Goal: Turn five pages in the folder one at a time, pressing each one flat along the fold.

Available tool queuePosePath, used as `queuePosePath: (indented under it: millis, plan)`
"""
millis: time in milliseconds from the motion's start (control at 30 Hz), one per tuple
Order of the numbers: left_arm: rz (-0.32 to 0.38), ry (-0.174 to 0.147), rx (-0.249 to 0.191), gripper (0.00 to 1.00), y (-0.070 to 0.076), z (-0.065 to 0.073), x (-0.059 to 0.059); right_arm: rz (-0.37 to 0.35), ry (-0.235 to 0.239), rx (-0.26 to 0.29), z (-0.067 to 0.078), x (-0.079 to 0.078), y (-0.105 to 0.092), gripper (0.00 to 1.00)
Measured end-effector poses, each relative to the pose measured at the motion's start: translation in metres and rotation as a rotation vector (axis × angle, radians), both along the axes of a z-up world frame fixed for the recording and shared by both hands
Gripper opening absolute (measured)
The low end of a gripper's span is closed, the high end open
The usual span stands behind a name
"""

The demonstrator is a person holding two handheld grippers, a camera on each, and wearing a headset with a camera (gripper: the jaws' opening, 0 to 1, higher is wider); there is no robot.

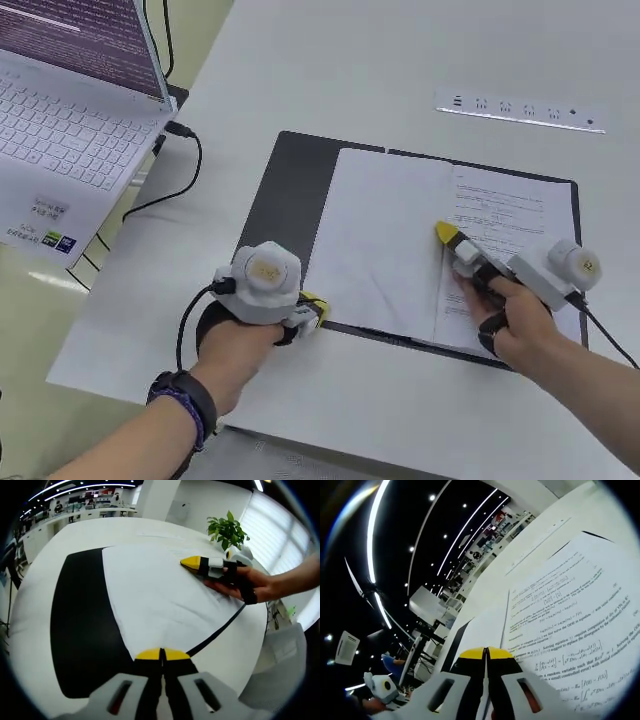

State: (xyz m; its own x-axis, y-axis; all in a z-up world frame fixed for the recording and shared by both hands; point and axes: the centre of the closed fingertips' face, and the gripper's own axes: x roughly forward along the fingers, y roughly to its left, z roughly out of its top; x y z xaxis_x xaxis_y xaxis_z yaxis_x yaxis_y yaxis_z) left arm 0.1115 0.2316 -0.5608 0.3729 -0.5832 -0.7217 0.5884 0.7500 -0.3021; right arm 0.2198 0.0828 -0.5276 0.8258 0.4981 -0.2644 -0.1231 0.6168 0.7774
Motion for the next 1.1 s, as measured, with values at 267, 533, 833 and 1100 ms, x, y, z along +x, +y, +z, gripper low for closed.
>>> queuePosePath:
  millis: [267, 533, 833, 1100]
  plan:
    - [-0.001, 0.000, -0.003, 0.00, -0.001, 0.001, 0.000, 0.021, 0.013, 0.011, -0.001, -0.019, 0.004, 0.00]
    - [-0.003, -0.009, 0.006, 0.00, -0.001, 0.000, 0.000, 0.036, 0.022, 0.005, -0.003, -0.035, 0.006, 0.00]
    - [-0.006, -0.009, -0.001, 0.00, -0.001, 0.001, 0.000, 0.063, 0.030, -0.012, -0.009, -0.043, 0.004, 0.00]
    - [-0.002, -0.006, -0.007, 0.00, -0.001, 0.001, -0.001, 0.116, 0.038, -0.039, -0.017, -0.060, 0.005, 0.00]
